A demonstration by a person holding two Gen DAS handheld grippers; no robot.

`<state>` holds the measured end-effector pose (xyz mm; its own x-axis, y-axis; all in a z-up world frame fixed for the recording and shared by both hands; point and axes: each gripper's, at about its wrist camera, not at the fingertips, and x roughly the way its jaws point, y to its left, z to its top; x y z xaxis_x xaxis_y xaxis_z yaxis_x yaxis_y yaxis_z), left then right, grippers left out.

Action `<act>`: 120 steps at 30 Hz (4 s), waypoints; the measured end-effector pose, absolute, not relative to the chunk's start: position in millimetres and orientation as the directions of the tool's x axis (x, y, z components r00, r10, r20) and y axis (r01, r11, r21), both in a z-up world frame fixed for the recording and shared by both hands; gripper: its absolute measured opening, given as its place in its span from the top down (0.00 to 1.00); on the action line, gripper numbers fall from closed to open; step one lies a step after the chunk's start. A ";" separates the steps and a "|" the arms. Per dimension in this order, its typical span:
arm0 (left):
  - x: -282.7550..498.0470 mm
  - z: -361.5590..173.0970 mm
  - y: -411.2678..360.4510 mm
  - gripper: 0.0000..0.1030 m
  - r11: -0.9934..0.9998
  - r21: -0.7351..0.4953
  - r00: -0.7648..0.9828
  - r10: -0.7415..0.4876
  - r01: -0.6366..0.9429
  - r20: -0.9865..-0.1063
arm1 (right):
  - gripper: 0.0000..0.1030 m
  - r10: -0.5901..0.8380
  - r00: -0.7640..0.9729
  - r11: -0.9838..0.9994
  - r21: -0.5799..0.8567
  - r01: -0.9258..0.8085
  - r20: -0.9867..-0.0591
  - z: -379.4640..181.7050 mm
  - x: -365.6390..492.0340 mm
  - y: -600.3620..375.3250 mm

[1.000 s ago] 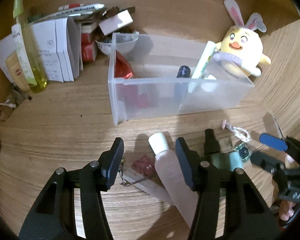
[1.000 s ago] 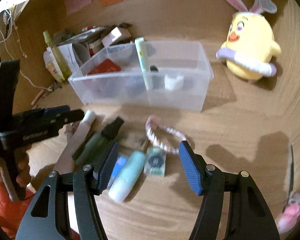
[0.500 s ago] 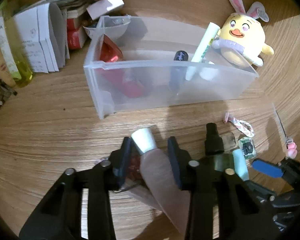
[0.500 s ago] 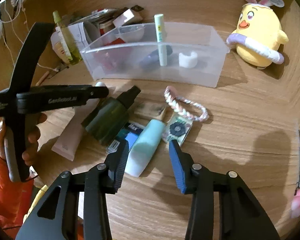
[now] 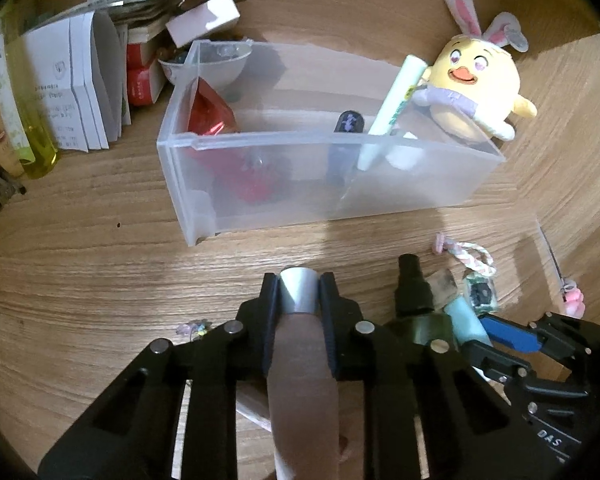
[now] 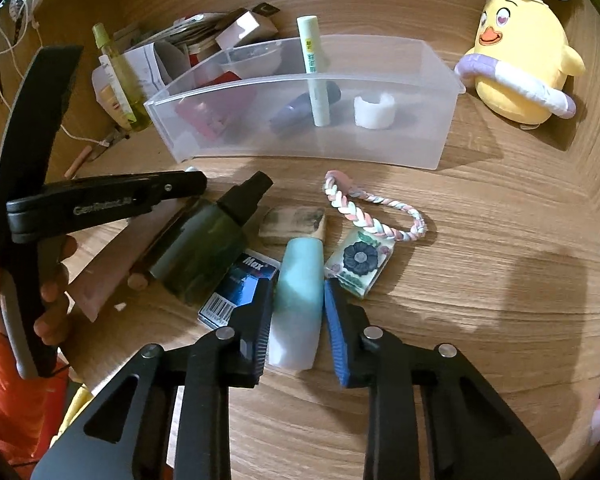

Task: Organize objects
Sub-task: 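Grasp the pink tube with white cap with the left tool while the right tool grasps the light blue bottle, then carry the pink tube with the left tool while the right tool carries the blue bottle toward the box, then drop the pink tube into the box with the left tool while the right tool releases the blue bottle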

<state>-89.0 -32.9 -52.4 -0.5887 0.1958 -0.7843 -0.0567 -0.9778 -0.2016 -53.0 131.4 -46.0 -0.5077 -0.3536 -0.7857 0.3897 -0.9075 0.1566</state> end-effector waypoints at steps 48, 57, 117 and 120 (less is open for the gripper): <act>-34.1 90.2 -50.8 0.81 -0.970 -0.238 -0.861 0.165 -0.053 -0.481 | 0.78 -0.337 -0.744 -0.938 0.137 0.319 -0.577 51.4 -109.8 162.6; -63.0 113.8 -60.5 0.81 -0.974 -0.226 -0.888 0.111 -0.008 -0.445 | 0.78 -0.327 -0.753 -0.941 0.125 0.314 -0.570 56.4 -132.8 160.7; -176.8 21.3 -48.1 0.62 -0.981 -0.192 -0.703 0.131 0.008 -0.699 | 0.65 -0.266 -0.648 -0.930 0.012 0.368 -0.714 11.0 -201.2 117.8; -168.5 26.2 -49.2 0.54 -0.984 -0.179 -0.715 0.118 0.009 -0.689 | 0.59 -0.263 -0.662 -0.930 0.003 0.366 -0.702 17.9 -193.8 119.7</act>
<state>-168.5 -49.2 26.2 -0.7154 0.1185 -0.6886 0.0093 -0.9838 -0.1790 -193.8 119.7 17.9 -0.6622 -0.2633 -0.7016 0.3664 -0.9304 0.0033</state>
